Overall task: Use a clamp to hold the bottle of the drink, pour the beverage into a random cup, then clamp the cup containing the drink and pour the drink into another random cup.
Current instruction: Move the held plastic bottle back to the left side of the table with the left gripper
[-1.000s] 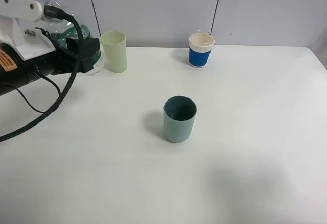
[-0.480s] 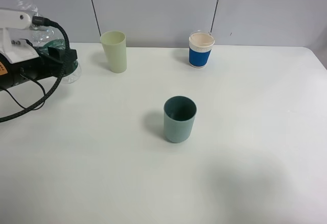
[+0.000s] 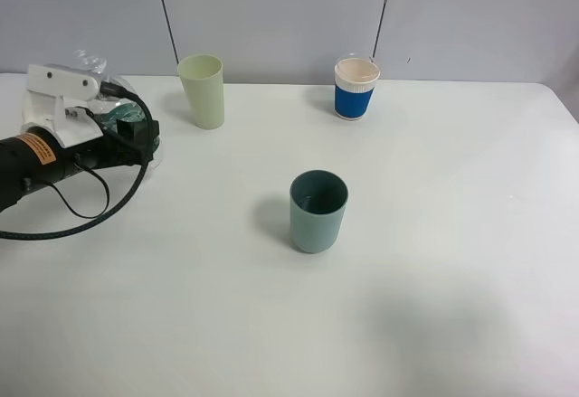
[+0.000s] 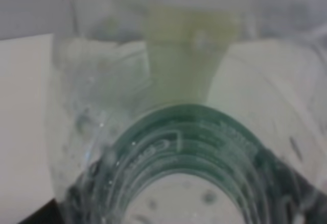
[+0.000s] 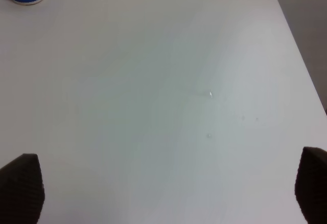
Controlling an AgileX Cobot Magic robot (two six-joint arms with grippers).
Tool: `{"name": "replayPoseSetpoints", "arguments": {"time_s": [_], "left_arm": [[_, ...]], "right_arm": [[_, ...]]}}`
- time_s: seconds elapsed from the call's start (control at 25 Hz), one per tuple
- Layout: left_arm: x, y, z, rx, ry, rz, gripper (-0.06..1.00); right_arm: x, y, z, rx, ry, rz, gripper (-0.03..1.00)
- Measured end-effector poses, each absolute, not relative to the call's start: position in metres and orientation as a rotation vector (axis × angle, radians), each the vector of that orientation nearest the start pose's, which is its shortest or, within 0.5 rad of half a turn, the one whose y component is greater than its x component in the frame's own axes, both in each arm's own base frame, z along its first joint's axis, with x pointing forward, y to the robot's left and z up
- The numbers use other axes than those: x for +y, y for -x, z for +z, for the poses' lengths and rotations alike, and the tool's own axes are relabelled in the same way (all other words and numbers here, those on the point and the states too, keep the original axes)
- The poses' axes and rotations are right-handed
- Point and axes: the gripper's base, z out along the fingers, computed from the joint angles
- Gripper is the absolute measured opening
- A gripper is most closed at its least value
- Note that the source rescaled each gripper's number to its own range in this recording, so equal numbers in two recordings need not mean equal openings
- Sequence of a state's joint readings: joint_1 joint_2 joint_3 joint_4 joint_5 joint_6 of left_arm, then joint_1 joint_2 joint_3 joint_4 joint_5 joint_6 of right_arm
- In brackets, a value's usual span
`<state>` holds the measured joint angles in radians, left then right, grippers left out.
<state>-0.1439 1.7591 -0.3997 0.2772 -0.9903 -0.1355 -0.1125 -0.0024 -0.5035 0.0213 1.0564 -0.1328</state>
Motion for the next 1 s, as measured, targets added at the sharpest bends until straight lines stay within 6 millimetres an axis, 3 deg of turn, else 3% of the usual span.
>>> {"name": "replayPoseSetpoints", "arguments": {"time_s": [0.64, 1.0], "left_arm": [[-0.057, -0.268, 0.097, 1.883, -0.346, -0.238, 0.00], [-0.057, -0.268, 0.096, 1.868, -0.394, -0.204, 0.00]], "right_arm": [[0.002, 0.005, 0.279, 2.036, 0.022, -0.129, 1.00], [0.002, 0.005, 0.279, 2.036, 0.022, -0.129, 1.00]]}}
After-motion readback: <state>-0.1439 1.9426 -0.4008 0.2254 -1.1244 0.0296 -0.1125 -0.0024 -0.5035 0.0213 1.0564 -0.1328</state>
